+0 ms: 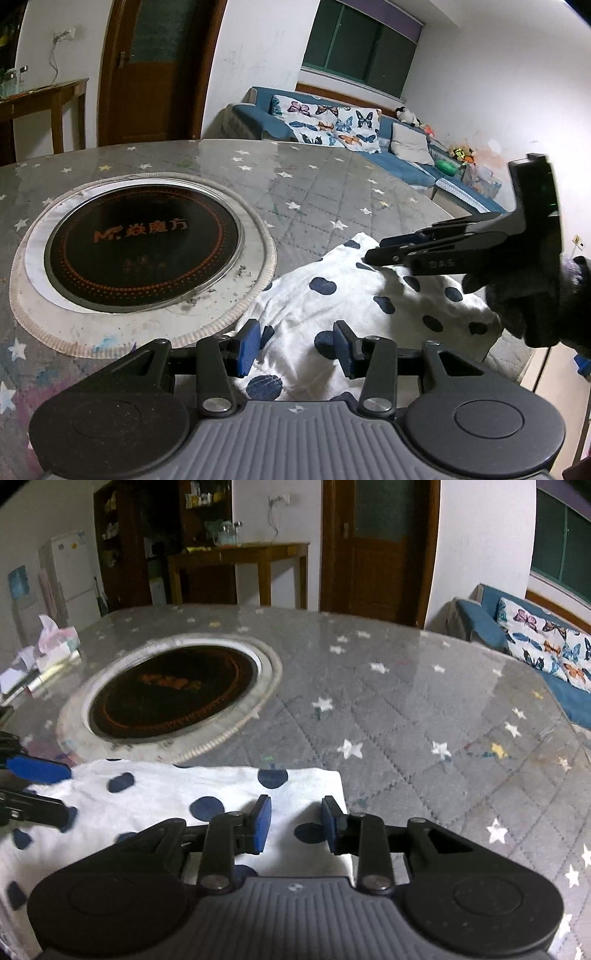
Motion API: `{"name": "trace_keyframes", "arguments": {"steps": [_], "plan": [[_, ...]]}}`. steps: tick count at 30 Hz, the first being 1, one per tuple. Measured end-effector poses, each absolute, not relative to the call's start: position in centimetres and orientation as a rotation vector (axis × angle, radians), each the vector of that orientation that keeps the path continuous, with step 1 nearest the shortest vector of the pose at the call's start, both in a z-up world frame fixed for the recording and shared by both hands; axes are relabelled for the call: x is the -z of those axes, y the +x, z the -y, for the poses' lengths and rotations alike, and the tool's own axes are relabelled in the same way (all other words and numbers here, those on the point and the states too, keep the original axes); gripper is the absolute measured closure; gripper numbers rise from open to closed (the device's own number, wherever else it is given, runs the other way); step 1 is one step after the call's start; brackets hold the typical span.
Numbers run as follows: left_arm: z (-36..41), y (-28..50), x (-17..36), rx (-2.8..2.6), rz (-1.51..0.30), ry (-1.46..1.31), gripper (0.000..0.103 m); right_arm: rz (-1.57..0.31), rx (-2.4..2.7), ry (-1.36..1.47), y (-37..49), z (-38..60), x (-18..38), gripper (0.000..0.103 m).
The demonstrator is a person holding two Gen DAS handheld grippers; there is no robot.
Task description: Fold clothes
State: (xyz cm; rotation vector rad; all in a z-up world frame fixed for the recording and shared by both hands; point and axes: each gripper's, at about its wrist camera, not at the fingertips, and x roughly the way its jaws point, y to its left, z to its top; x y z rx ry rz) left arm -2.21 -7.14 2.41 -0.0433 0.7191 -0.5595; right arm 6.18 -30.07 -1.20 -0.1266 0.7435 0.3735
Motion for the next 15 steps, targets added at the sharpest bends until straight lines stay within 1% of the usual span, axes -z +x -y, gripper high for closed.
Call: {"name": "trace_keyframes", "arguments": {"steps": [2, 4, 7, 10, 15], "plan": [[7.2, -2.3, -2.5, 0.558, -0.715, -0.043, 0.057, -0.729, -0.407, -0.130, 5.1, 29.8, 0.4, 0.072], [7.3, -2.5, -2.8, 0.561, -0.702, -0.044, 0.056, -0.718, -0.448, -0.139, 3.6, 29.1, -0.2, 0.069], [7.5, -3.3, -3.3, 0.577, -0.675, -0.032, 0.055, -0.703, -0.508, -0.158, 1.4, 28.2, -0.6, 0.068], [7.8, -4.1, -3.3, 0.591, -0.657, 0.001, 0.055, -0.686, -0.547, -0.184, -0.7, 27.7, -0.7, 0.062], [7.9, -4.5, -2.0, 0.585, -0.671, 0.018, 0.055, -0.701, -0.545, -0.204, -3.1, 27.8, 0.6, 0.062]]}}
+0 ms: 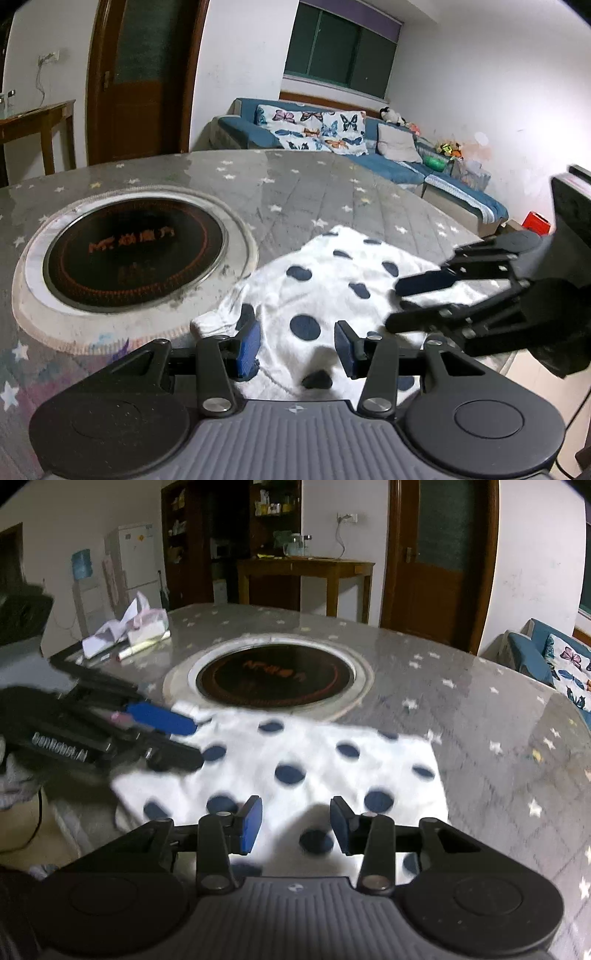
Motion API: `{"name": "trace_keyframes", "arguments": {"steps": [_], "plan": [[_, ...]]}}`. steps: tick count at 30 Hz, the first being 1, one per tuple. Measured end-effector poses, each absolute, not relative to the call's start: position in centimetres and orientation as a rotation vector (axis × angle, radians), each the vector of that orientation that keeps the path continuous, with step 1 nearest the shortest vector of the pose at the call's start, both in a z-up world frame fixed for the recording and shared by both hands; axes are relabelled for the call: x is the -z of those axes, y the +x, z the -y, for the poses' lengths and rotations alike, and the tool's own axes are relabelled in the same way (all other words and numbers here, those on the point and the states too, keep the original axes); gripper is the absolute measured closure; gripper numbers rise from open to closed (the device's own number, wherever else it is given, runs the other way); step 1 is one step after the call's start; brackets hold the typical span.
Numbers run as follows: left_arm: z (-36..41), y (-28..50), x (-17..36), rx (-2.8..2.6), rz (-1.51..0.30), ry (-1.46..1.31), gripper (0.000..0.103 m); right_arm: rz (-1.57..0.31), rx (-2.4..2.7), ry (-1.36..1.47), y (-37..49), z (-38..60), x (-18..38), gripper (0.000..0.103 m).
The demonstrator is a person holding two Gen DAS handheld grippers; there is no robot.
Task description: Fold clothes
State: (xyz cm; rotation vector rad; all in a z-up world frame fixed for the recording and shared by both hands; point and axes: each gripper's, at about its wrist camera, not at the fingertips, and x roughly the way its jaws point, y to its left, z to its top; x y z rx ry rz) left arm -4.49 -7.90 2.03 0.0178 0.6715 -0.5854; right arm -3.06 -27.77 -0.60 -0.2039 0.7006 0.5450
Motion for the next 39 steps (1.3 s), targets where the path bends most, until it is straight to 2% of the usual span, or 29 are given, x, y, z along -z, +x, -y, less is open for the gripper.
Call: {"name": "trace_keyframes", "arguments": {"steps": [4, 12, 19, 23, 29, 30, 37, 39], "plan": [[8.1, -5.0, -1.7, 0.580, -0.652, 0.049, 0.055, -0.710, -0.523, -0.210, -4.3, 28.2, 2.0, 0.061], [8.1, -7.1, -2.9, 0.590, -0.594, 0.077, 0.055, -0.663, -0.454, -0.165, -6.1, 31.1, 0.0, 0.061], [8.3, -7.2, -1.1, 0.580, -0.630, 0.100, 0.055, -0.719, -0.393, -0.127, -6.5, 33.1, 2.3, 0.061], [7.8, -7.3, -1.9, 0.575, -0.616, 0.076, 0.054, -0.696, -0.405, -0.153, -6.8, 32.7, 1.4, 0.061], [5.5, -6.5, -3.3, 0.509, -0.619, -0.039, 0.049, -0.649, -0.512, -0.209, -7.2, 30.1, -0.7, 0.058], [5.0, -6.2, -3.4, 0.492, -0.630, -0.066, 0.047, -0.645, -0.538, -0.223, -7.2, 29.4, -0.8, 0.054], [2.9, -4.6, -3.5, 0.400, -0.708, -0.212, 0.031, -0.624, -0.741, -0.353, -7.6, 23.6, -1.1, 0.053], [2.6, -4.5, -3.3, 0.391, -0.730, -0.252, 0.029, -0.617, -0.787, -0.401, -7.8, 22.0, -1.0, 0.053]]}}
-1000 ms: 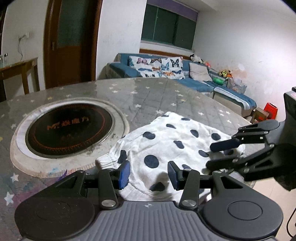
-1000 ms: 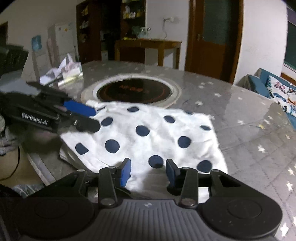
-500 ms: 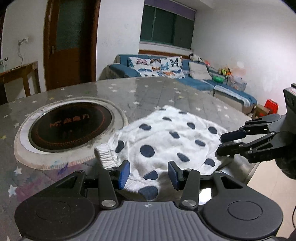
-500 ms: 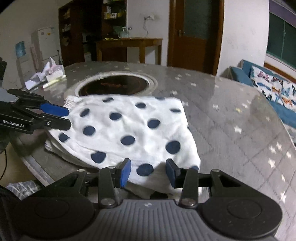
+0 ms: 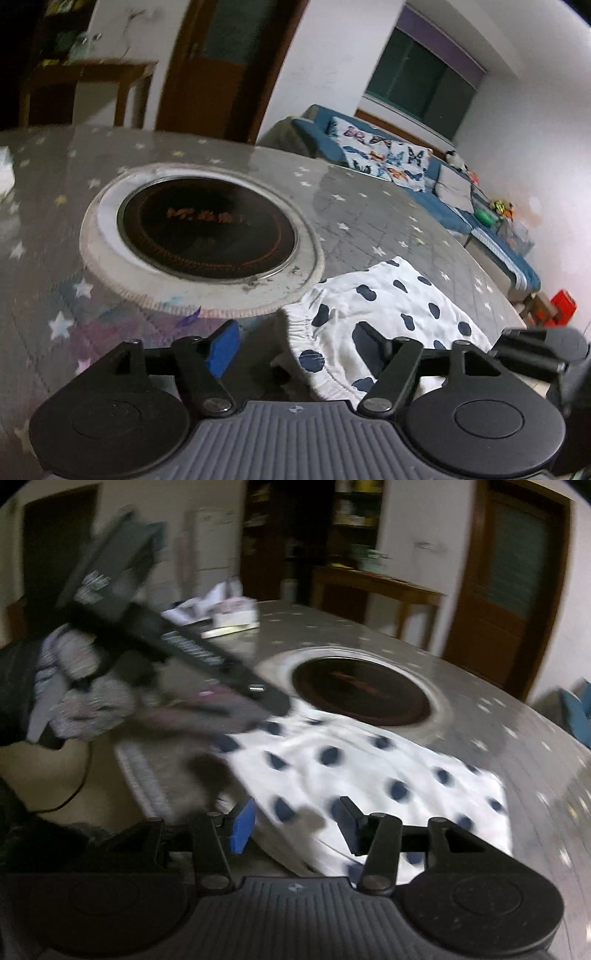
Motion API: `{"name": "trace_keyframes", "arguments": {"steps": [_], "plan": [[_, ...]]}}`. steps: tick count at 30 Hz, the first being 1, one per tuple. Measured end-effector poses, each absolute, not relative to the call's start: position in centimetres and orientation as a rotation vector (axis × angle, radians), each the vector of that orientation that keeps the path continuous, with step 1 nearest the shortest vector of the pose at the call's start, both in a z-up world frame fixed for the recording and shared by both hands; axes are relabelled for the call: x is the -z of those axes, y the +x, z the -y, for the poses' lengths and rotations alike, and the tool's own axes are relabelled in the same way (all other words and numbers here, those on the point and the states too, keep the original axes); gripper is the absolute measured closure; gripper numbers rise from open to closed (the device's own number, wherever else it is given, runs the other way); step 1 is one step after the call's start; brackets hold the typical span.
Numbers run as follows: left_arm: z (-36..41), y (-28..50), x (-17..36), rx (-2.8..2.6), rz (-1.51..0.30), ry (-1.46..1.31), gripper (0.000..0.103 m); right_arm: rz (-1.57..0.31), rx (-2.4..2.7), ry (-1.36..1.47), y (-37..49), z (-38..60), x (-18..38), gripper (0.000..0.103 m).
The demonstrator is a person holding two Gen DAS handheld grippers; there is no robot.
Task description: Fold clothes
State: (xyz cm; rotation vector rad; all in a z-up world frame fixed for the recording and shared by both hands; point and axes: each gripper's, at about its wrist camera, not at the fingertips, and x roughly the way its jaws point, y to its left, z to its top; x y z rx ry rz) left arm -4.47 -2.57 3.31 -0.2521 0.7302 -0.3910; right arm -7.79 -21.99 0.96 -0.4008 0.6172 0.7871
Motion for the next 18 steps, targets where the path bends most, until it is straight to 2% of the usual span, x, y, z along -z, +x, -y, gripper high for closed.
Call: {"name": "trace_keyframes", "arguments": {"steps": [13, 18], "plan": [[1.3, -3.3, -1.0, 0.374, -0.906, -0.545, 0.024, -0.584, -0.832, -0.741, -9.6, 15.9, 2.1, 0.053], [1.3, -3.1, -0.3, 0.368, -0.946, -0.620, 0.024, -0.572, -0.811, -0.698, -9.3, 16.3, 1.8, 0.074]]}}
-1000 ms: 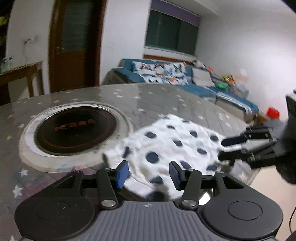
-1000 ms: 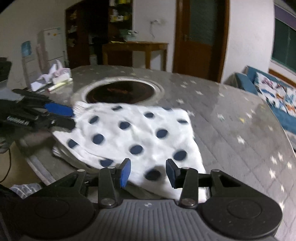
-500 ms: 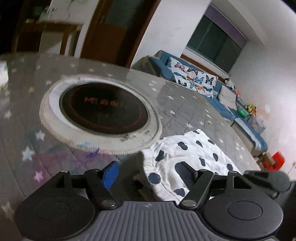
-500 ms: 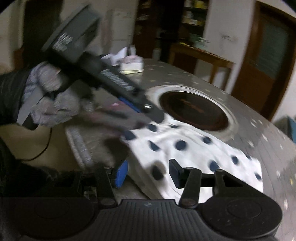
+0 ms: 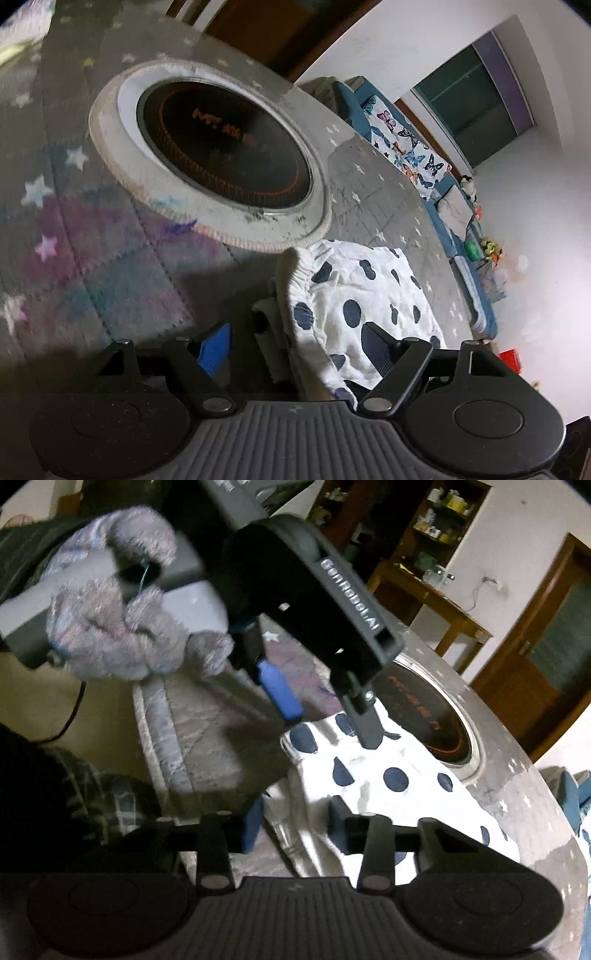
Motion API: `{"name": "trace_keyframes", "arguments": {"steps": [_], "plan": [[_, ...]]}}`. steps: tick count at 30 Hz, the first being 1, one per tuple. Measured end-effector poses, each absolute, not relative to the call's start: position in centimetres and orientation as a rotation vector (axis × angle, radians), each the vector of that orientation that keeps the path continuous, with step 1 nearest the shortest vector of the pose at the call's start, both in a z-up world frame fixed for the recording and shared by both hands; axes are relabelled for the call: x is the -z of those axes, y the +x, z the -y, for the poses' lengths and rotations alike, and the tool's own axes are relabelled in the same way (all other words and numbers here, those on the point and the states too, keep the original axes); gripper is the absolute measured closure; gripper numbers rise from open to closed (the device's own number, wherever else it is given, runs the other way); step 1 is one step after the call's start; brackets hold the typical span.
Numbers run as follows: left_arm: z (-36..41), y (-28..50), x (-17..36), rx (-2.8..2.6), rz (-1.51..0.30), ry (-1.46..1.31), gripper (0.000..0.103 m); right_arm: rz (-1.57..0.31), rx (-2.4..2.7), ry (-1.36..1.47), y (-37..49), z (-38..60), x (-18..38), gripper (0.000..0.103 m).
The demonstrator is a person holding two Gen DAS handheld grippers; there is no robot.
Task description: Fold clothes
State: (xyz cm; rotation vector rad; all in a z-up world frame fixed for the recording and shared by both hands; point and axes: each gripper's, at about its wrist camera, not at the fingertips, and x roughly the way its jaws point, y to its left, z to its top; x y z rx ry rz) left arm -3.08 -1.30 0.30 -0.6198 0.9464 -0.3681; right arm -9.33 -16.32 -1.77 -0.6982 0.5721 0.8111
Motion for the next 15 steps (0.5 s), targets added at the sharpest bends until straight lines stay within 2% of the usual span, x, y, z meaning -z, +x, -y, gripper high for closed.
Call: {"name": "trace_keyframes", "arguments": {"steps": [3, 9, 15], "plan": [[1.2, -3.0, 0.0, 0.359, -0.958, -0.672, 0.022, -0.564, -0.808, -0.638, -9.0, 16.8, 0.9, 0.081], [1.4, -3.1, 0.4, 0.367, -0.983, -0.763, 0.019, -0.557, -0.796, -0.536, -8.2, 18.1, -0.7, 0.085], [2.1, -2.6, 0.9, 0.374, -1.005, -0.854, 0.021, -0.544, -0.784, -0.485, -7.9, 19.0, -1.8, 0.087]]}}
